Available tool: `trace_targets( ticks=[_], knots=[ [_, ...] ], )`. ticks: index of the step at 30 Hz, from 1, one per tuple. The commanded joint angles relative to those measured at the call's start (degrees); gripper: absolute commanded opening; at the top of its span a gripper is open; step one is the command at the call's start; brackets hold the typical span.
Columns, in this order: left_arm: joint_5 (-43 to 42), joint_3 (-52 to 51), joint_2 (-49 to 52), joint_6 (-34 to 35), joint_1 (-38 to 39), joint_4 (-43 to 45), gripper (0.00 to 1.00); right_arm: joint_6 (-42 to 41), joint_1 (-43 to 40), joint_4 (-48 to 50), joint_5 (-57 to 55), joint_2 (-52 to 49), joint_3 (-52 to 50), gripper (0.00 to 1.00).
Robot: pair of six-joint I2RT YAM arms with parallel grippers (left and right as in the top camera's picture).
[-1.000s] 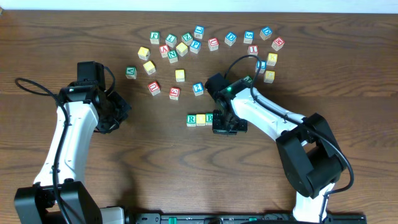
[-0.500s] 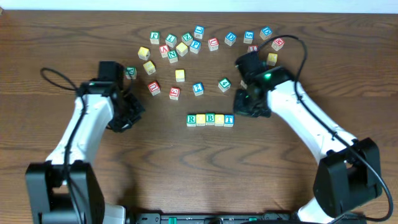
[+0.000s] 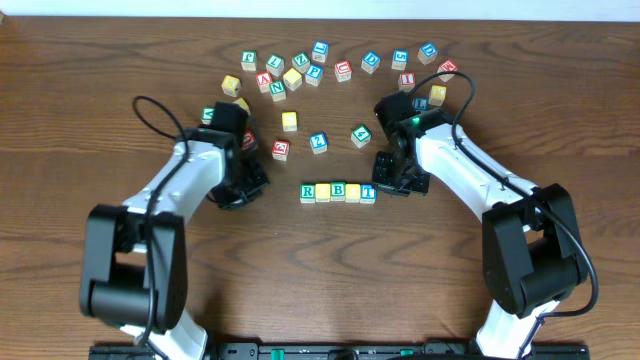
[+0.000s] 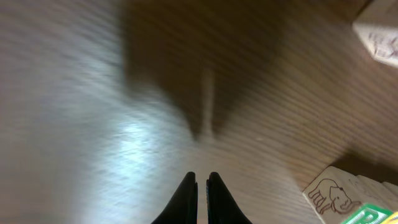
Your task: Spell out ROBOT
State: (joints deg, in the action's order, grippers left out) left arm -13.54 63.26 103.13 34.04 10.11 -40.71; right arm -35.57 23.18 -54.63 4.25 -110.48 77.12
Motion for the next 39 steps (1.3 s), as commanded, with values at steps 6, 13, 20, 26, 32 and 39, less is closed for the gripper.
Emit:
trace_targets(
  ticks=[6, 13, 20, 26, 32, 39],
  knots=[
    [-2.95, -0.39, 5.53, -0.81, 4.42, 3.15, 0.07, -0.35, 0.33, 0.5, 0.26, -2.82, -0.11, 0.01],
    [-2.95, -0.37, 5.55, -0.76, 5.2, 5.77, 0.08, -0.35, 1.51, 2.05, 2.82, -5.01, -0.33, 0.01],
    [-2.95, -0.37, 5.55, -0.76, 5.25, 8.72, 0.08, -0.37, 2.43, 3.67, 2.78, -5.05, -0.33, 0.01],
    [-4.39, -0.39, 5.55, -0.74, 5.77, 8.7, 0.07, -0.37, 2.43, 4.09, 2.78, -5.05, -0.33, 0.01],
    [-5.09, -0.39, 5.55, -0.22, 7.93, 8.98, 0.08, -0.35, 2.43, 4.13, 2.75, -5.03, -0.33, 0.01],
    [-5.09, -0.39, 5.55, 0.57, 8.63, 10.1, 0.08, -0.28, 2.43, 4.11, 2.73, -5.03, -0.33, 0.01]
  ],
)
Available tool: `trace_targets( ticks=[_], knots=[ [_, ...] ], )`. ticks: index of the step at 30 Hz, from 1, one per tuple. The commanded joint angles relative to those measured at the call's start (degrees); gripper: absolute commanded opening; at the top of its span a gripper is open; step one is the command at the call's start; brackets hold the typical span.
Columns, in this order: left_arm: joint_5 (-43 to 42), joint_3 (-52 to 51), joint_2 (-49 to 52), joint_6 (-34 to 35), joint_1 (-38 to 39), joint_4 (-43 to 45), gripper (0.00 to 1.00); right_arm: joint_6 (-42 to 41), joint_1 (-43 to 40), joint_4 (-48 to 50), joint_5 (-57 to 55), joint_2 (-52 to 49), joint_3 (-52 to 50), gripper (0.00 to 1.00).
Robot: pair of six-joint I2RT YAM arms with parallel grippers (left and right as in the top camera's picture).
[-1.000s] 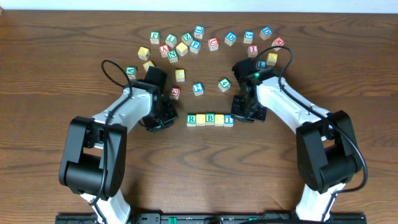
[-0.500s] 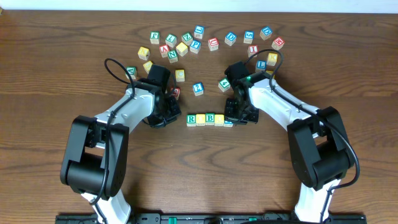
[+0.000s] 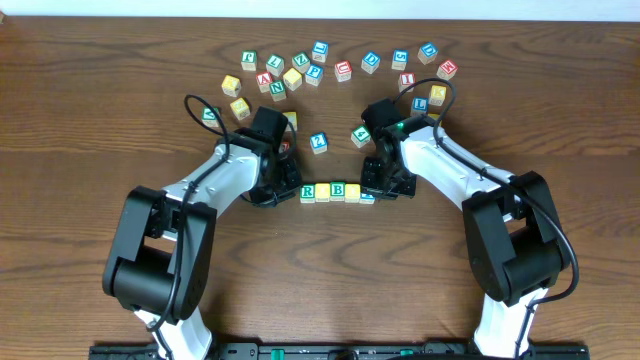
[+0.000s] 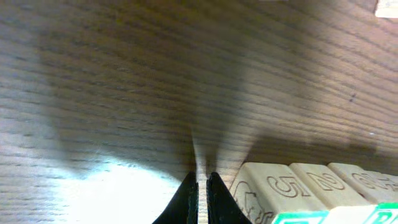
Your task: Spell out ROBOT
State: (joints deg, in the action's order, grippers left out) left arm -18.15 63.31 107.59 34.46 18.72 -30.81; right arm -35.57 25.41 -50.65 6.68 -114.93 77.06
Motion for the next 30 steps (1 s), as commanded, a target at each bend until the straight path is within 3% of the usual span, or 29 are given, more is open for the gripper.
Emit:
trace_targets(
  ticks=[1, 21, 30],
  knots=[
    [-0.48, -0.42, 1.09, 0.15, 0.02, 0.33, 0.08, -0.04, 0.2, 0.15, 0.26, -0.59, -0.26, 0.01],
    [-0.9, -0.44, 1.09, 0.28, 0.02, 0.31, 0.07, 0.11, 0.2, 0.39, -0.28, -0.59, -0.26, 0.01],
    [-0.9, -0.42, 1.09, -3.39, 2.69, 0.07, 0.08, 0.5, 0.2, 0.37, -0.31, -0.59, -0.26, 0.01]
  ],
)
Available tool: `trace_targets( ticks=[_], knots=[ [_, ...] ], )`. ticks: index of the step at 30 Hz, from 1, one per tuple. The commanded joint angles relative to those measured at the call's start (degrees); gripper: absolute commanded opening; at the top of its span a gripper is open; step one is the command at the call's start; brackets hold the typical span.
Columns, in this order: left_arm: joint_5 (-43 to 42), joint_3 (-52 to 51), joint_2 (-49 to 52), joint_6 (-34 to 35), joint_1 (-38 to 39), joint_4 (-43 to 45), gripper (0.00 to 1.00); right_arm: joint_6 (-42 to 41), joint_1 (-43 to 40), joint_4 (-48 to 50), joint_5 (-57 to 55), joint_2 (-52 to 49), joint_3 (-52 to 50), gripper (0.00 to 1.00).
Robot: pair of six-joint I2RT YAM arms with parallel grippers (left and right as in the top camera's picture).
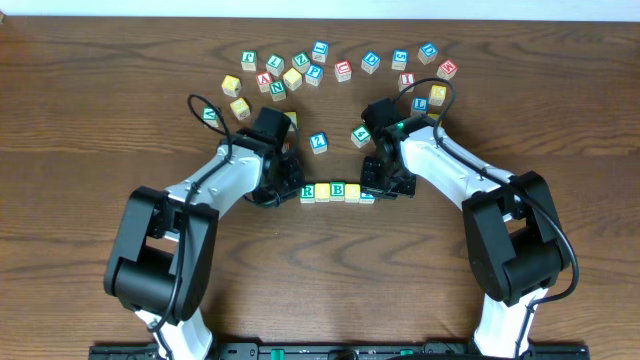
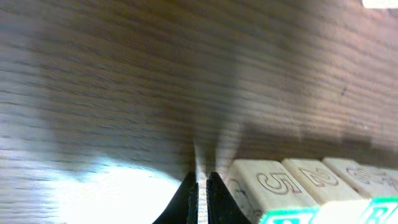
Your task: Spell out ROBOT
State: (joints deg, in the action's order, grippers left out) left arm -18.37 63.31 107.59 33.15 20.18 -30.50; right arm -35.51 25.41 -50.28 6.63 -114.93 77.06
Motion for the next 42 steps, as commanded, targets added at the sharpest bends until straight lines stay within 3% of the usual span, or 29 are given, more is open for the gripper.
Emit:
trace_targets(
  ticks=[1, 30, 42],
  knots=[
    [-0.68, -0.42, 1.09, -2.05, 1.51, -0.24, 0.08, 0.44, 0.2, -0.02, -0.24, -0.59, -0.26, 0.01],
    [1.03, -0.39, 1.07, -2.1, 0.94, 0.0, 0.08, 4.61, 0.04, 1.53, -0.68, -0.57, -0.26, 0.01],
    [1.03, 0.42, 1.07, -5.53, 0.24, 0.0, 0.08, 7.34, 0.09, 2.23, -0.66, -0.57, -0.26, 0.01]
  ],
)
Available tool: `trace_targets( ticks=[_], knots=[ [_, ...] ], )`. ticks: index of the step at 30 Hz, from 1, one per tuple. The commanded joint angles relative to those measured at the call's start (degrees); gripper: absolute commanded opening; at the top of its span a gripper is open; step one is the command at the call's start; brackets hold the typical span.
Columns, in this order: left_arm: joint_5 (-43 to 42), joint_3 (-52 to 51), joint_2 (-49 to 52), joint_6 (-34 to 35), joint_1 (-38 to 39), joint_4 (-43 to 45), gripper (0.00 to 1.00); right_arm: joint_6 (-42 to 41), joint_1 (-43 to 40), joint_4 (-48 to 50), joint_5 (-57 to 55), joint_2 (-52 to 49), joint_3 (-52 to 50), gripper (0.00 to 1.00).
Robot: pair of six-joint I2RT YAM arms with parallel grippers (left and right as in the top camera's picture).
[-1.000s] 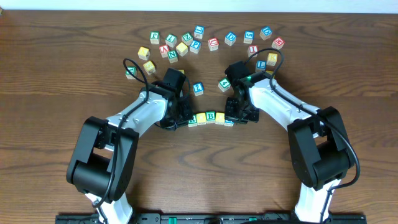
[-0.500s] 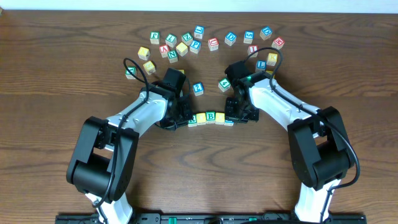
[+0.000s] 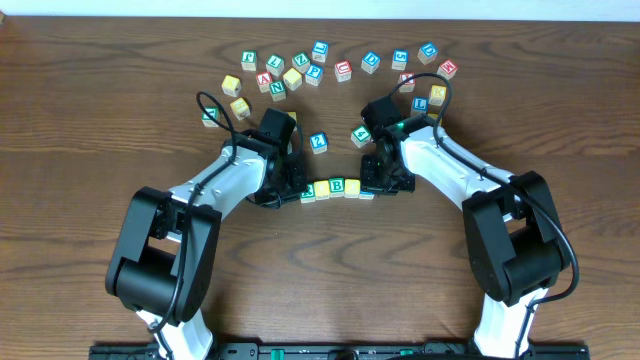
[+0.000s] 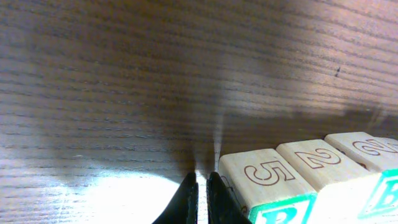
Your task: Spell out ROBOT
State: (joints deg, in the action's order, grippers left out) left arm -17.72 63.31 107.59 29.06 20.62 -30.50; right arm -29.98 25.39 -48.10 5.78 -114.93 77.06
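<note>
A row of letter blocks lies at the table's middle, a green B in its centre and yellow blocks on either side of it. My left gripper is shut and empty, its tips against the row's left end. In the left wrist view the shut gripper touches the end block, which shows a 5 on its side and a green letter face; a block marked 2 follows. My right gripper stands at the row's right end, over the last block; its jaws do not show.
Several loose letter blocks lie scattered across the back of the table. A blue block and a green one lie just behind the row, between the two arms. Cables loop off both wrists.
My left gripper has shifted a little to the right and now presses on the row's left end block. The right gripper has edged left, and the row sits tighter and slightly bowed.
At first my left gripper was shut well left of the row and the right gripper stood beside the T end. Then both arms had come in to the row's two ends. They have stayed there, closing in on the row from both sides.
</note>
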Motion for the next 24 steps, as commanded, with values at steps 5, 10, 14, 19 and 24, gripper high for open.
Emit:
trace_targets(
  ticks=[5, 10, 14, 19, 24],
  knots=[
    [0.35, 0.46, 1.07, -1.44, -0.2, 0.35, 0.08, 1.81, 0.11, -0.09, 0.28, -0.57, -0.26, 0.01],
    [-2.01, 0.46, 1.07, -1.42, -0.2, 2.36, 0.08, 1.79, 0.22, -0.31, 0.66, -0.57, -0.26, 0.01],
    [-3.08, 0.46, 1.07, -1.42, -0.2, 3.69, 0.08, 1.79, 0.22, -0.55, 0.66, -0.57, -0.26, 0.01],
    [-3.1, 0.46, 1.07, -1.42, -0.2, 3.69, 0.08, 1.77, 0.22, -0.72, 0.61, -0.59, -0.26, 0.01],
    [-3.1, 0.46, 1.07, -1.42, -0.2, 3.06, 0.08, 1.75, 0.22, -0.57, 0.61, -0.59, -0.26, 0.01]
  ],
)
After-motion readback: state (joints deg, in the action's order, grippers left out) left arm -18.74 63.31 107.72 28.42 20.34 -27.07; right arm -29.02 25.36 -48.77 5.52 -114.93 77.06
